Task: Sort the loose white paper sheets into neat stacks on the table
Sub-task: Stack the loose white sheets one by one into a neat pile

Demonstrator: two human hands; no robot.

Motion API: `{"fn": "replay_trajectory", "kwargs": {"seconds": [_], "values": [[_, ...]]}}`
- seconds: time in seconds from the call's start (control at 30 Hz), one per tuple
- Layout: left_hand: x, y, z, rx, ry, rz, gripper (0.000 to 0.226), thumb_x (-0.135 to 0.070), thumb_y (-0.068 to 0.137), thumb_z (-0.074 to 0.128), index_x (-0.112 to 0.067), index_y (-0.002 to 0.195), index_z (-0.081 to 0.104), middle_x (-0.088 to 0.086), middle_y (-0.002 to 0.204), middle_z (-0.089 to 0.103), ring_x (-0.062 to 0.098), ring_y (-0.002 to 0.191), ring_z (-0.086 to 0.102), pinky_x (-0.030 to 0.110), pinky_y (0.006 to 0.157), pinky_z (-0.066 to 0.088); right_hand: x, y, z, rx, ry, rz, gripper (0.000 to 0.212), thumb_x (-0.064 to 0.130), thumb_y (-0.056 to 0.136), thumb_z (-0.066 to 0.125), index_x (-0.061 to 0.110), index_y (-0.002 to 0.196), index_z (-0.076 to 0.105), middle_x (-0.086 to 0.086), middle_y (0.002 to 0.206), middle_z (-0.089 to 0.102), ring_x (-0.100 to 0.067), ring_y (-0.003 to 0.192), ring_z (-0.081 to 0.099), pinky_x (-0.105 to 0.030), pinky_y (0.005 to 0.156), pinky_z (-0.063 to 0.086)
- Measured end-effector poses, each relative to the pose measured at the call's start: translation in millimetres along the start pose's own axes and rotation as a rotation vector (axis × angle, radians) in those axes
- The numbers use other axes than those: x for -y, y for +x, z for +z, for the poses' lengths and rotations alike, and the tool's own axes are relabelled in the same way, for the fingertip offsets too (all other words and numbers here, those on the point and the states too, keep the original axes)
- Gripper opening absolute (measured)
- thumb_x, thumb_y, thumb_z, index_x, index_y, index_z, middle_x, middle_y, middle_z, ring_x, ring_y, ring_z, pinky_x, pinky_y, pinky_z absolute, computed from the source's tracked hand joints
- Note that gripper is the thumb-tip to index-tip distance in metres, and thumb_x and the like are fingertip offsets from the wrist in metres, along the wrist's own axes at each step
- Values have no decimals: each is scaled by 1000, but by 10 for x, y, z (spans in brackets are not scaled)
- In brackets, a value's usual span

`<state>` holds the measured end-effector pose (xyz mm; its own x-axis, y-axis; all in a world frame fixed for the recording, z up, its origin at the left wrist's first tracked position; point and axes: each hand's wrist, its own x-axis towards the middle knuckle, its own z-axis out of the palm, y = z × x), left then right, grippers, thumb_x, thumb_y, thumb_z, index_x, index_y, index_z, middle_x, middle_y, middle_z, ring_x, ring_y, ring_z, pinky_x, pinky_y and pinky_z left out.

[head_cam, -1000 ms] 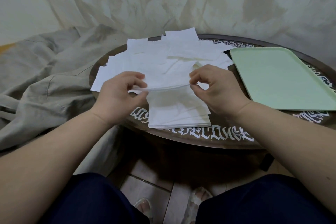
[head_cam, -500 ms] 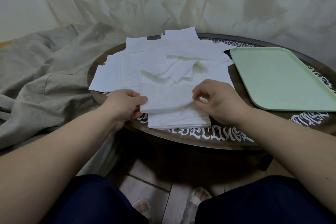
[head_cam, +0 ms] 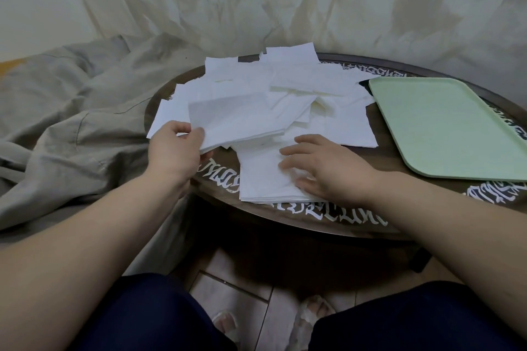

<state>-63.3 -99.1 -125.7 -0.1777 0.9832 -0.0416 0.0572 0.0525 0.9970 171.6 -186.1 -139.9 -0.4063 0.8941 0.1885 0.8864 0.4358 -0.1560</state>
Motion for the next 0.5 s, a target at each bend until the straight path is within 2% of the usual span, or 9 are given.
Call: {"fn": "replay_trajectory", "kwargs": {"seconds": [0.07,0.17,0.23,0.33,0.37,0.4,0.5], "values": [[28,17,1,8,-23,-13,13,-11,91,59,-13,80,53,8,89,62,19,69,63,21,51,54,-17,-6,31,-37,8,-16,28,21,83,67,19,110,67,-3,114,64,-34,113,54,-42,89,48],[45,24,11,30,-36,-15,14,-10,91,59,-13,79,52,7,87,62,20,75,62,20,52,53,25,-14,20,-113,-8,-10,21,14,76,75,16,97,71,-7,99,63,-33,96,59,-34,71,49],[51,25,15,42,-42,-18,14,-10,92,58,-13,79,52,6,88,62,19,75,62,21,53,54,75,7,6,-139,-28,-20,26,9,72,77,15,96,70,-11,103,63,-36,96,60,-38,67,53],[62,30,14,53,-40,-22,13,-11,92,58,-13,80,52,7,90,62,19,78,62,21,53,55,118,53,24,-136,-63,-48,49,1,67,74,19,111,66,-15,124,58,-37,110,57,-41,77,52],[66,35,15,53,-40,-24,13,-11,92,58,-13,81,53,7,91,61,19,79,62,21,53,55,129,67,23,-131,-83,-65,50,-1,65,74,20,110,67,-16,125,58,-37,110,57,-42,78,51],[67,35,15,53,-44,-26,13,-11,92,58,-13,81,53,7,91,61,19,79,62,21,54,55,147,77,16,-121,-93,-80,44,0,65,76,20,104,70,-16,123,60,-38,108,58,-43,78,52],[56,33,18,51,-56,-30,14,-12,93,58,-14,80,52,7,93,61,19,80,62,21,53,54,146,89,-12,-147,-92,-87,7,14,74,71,16,81,71,-12,106,66,-37,102,61,-42,72,55]]}}
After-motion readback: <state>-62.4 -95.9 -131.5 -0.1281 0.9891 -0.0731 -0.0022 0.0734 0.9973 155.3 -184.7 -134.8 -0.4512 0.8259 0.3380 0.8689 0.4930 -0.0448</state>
